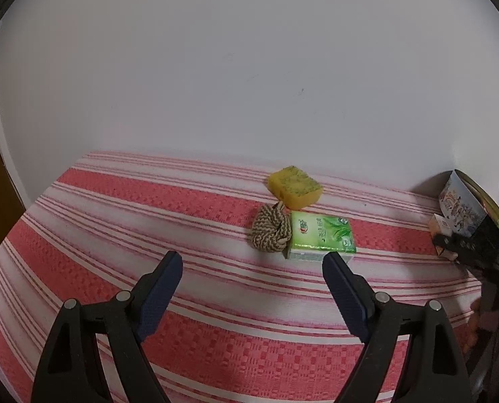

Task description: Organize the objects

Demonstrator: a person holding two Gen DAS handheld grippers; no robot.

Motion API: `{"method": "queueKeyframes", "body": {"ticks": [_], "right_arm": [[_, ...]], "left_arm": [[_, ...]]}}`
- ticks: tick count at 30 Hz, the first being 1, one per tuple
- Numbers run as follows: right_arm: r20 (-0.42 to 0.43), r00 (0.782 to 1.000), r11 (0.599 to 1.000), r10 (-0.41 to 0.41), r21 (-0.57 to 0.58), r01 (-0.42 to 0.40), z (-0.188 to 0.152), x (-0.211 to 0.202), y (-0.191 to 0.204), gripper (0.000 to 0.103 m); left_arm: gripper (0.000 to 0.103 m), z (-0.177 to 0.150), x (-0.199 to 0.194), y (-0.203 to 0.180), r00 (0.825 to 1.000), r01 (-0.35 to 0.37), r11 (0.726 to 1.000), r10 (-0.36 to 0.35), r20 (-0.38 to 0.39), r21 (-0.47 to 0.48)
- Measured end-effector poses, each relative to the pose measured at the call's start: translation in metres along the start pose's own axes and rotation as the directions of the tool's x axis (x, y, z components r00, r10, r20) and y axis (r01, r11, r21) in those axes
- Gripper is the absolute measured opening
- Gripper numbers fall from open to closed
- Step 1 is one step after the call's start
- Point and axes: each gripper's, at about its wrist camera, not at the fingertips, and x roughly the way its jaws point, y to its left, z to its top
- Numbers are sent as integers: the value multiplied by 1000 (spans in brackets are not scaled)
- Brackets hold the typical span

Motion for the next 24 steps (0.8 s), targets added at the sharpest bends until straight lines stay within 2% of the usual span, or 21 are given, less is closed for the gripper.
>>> {"method": "queueKeyframes", "body": {"ticks": [2,4,7,9,11,12,15,16,18,24], "right_arm": [[5,1000,999,-6,-32,6,7,5,14,69],[19,998,998,-52,-39,52,13,8,24,69],[-11,990,990,-139,-33,139,19,20,31,69],[1,978,977,-207,-50,206,21,26,37,65],[22,970,969,-242,-53,243,22,28,38,50],[25,969,967,-247,-54,248,23,28,36,50],[25,973,969,-230,-92,231,23,26,36,50],[25,978,973,-208,-101,209,22,22,33,41],[23,991,980,-129,-150,131,17,17,41,41],[31,999,956,-22,-293,30,4,13,82,41]], "left_arm": [[87,0,2,0,1000,1,1000,-1,-8,0],[87,-1,2,1,1000,2,1000,-2,-9,4],[87,-1,2,3,1000,6,1000,-6,-11,-2],[87,-1,3,4,1000,5,1000,-5,-18,-9],[87,-1,5,4,1000,8,1000,-8,-26,-9],[87,-1,5,4,1000,9,1000,-9,-27,-8],[87,-1,2,4,1000,1,1000,-1,-17,0],[87,-1,4,6,1000,-5,1000,5,-15,2],[87,-2,6,8,1000,-27,1000,27,-11,1],[87,-2,17,15,998,-65,998,65,-16,-20]]}}
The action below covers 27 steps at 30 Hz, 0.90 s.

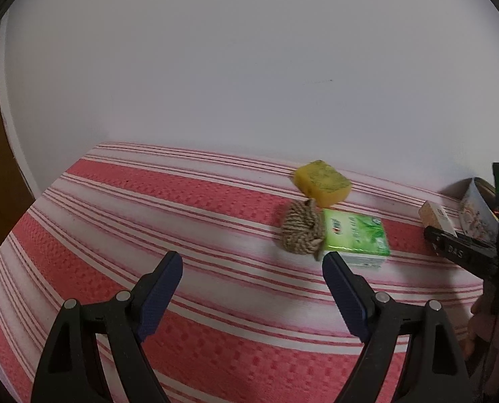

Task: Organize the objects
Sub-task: 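Grasp the white box with red seal beside the tin with the right gripper, then grasp the yellow sponge with the left gripper while the right holds the white box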

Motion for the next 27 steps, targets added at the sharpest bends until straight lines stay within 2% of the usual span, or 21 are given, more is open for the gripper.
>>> {"method": "queueKeyframes", "body": {"ticks": [2,4,8,13,17,22,24,27], "right_arm": [[-6,999,999,38,-3,-38,0,0,1,41],[-8,997,997,79,13,-79,-1,6,8,41],[-10,987,986,159,42,-158,-4,4,0,41],[10,982,980,190,51,-190,-4,0,-8,41],[40,983,982,181,39,-183,-2,-6,-15,41],[90,984,987,156,30,-159,7,-10,-15,41],[117,983,989,141,18,-144,11,-14,-17,41],[160,981,993,112,9,-115,15,-20,-21,41]], "left_arm": [[87,-1,3,-2,1000,4,1000,-4,0,4],[87,-2,7,-9,999,46,999,-45,-9,12],[87,4,13,-27,997,83,994,-83,-6,75],[87,49,34,-44,997,71,995,-71,-2,68],[87,81,73,-71,996,54,998,-51,-77,40],[87,95,127,-101,981,-27,999,32,-191,27],[87,95,147,-108,969,-41,999,46,-241,26],[87,93,172,-105,942,-114,993,102,-319,-18]]}}
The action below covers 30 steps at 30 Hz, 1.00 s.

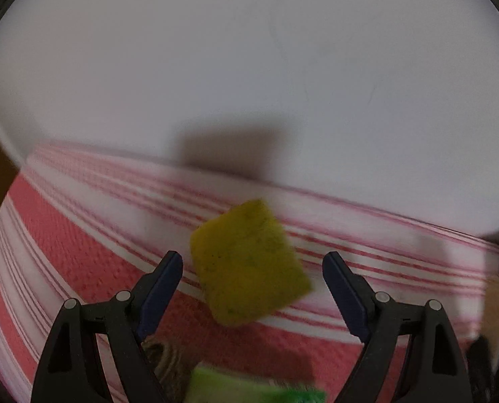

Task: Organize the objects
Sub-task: 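Grasp the yellow sponge with the left gripper while the right holds the white box, then carry the yellow sponge and white box over the tin with both grippers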

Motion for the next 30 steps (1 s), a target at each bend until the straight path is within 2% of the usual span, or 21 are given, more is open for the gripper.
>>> {"method": "queueKeyframes", "body": {"ticks": [1,2,3,5,7,9,13,16,21,24,30], "right_arm": [[5,1000,1000,1,-2,-1,0,-3,-3,41],[3,1000,1000,3,0,-3,2,-1,-6,41],[-5,1000,1000,9,5,-9,3,0,-8,41],[-16,1000,1000,15,18,-15,3,1,-11,41],[-20,1000,999,18,27,-17,4,1,-13,41],[-23,1000,999,15,31,-14,-2,10,2,41],[-16,1000,1000,11,29,-10,-2,6,2,41],[-12,1000,999,9,32,-8,-3,3,1,41],[8,1000,999,-2,52,1,-4,0,-1,41],[22,1000,999,-11,52,10,-5,-6,-2,41],[32,999,998,-24,54,23,-11,-18,3,41]], "left_arm": [[88,1,7,2,1000,-5,1000,5,-19,-24],[88,1,7,3,1000,-5,999,5,8,-41],[88,2,11,1,1000,-14,999,14,2,-36],[81,2,12,-1,1000,0,1000,0,25,-19],[59,-1,9,-2,997,24,1000,-25,69,14],[58,-5,9,-2,996,32,999,-34,83,31],[56,-13,0,4,990,54,998,-57,131,31],[56,-21,-21,3,976,46,997,-59,211,66],[56,-45,-59,4,946,92,990,-120,302,105],[56,-66,-75,5,932,104,986,-143,334,131],[56,-97,-90,10,919,131,981,-174,353,145]]}}
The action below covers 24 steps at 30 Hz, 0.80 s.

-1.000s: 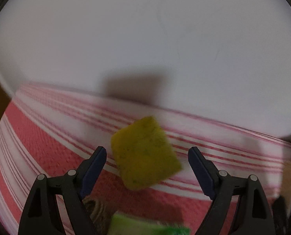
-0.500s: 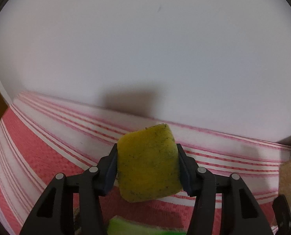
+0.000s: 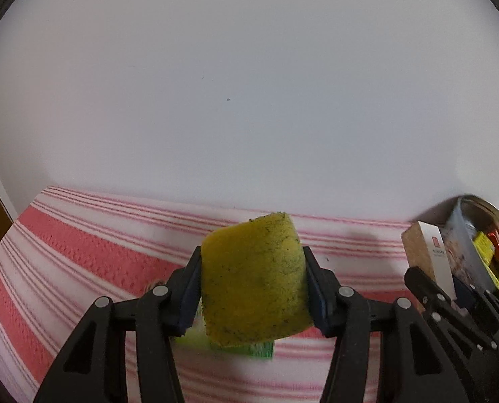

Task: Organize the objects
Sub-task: 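Carry the yellow sponge and white box over the tin with both grippers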

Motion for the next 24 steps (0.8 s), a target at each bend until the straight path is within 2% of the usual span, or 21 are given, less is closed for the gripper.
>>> {"method": "queueKeyframes", "body": {"ticks": [4,14,19,24], "right_arm": [[10,1000,1000,9,3,-9,-9,-13,-7,41],[48,999,1000,10,23,-11,-37,-68,-28,41],[73,997,1000,18,15,-19,-47,-91,-41,41],[104,995,1000,14,9,-15,-44,-109,-55,41]], "left_arm": [[56,-22,-23,8,999,16,1000,-17,29,11],[57,-54,-53,-10,998,18,999,-20,53,50],[57,-61,-69,-35,997,17,996,-23,67,91],[57,-66,-89,-55,996,28,993,-38,85,115]]}}
